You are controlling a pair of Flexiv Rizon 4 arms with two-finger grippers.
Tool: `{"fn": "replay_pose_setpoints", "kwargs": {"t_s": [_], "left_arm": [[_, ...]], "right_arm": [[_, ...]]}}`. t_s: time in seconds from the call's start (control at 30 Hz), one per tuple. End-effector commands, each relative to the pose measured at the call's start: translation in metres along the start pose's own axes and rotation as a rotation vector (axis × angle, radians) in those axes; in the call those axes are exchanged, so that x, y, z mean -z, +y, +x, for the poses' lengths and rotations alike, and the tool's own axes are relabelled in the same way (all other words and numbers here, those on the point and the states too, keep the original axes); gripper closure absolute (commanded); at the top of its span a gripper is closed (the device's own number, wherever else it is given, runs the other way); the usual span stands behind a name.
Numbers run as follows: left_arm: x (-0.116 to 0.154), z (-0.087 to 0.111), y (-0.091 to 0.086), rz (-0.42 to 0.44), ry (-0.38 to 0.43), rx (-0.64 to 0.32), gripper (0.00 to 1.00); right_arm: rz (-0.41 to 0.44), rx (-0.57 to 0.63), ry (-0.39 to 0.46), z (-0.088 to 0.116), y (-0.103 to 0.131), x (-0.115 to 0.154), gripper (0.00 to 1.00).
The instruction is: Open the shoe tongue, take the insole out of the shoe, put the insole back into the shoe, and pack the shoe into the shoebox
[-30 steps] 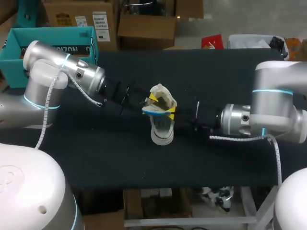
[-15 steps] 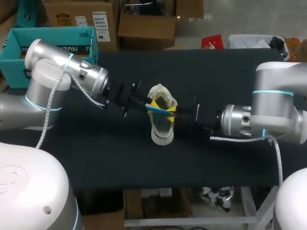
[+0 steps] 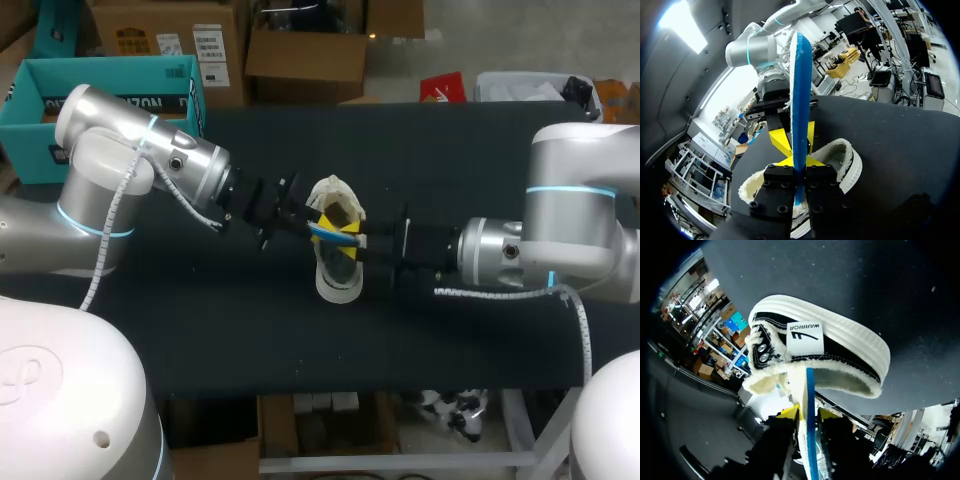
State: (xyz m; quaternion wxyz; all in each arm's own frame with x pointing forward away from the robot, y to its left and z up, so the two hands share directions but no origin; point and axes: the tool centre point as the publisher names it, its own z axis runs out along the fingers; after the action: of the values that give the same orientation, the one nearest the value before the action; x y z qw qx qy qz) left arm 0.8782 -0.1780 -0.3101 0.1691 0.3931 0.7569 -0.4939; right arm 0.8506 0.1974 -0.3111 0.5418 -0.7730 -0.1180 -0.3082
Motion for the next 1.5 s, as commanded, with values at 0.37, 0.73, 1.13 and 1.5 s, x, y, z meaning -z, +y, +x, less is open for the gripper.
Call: {"fn": "replay_pose_setpoints", "kwargs": {"t_s": [0.37,0.73,1.13,1.5], "left_arm": [[-0.008,-0.003,0.025,-0.03,0.006,0.049,1.0],[-0.009,-0.01,0.044,-0.005,0.008,0.102,1.0],[0.003,-0.003,0.02,0.0,-0.007,0.057,0.58],[0.0,0.0,0.002,-0.003,-0.016,0.021,0.87]], "right_arm": [[-0.035,-0.01,-0.025,0.01,0.029,-0.005,1.0],[-0.057,-0.027,-0.018,0.016,0.046,-0.01,1.0],[-0.094,-0.018,-0.005,0.009,0.044,-0.001,1.0],[-0.094,-0.012,-0.008,0.009,0.05,-0.004,1.0]]}}
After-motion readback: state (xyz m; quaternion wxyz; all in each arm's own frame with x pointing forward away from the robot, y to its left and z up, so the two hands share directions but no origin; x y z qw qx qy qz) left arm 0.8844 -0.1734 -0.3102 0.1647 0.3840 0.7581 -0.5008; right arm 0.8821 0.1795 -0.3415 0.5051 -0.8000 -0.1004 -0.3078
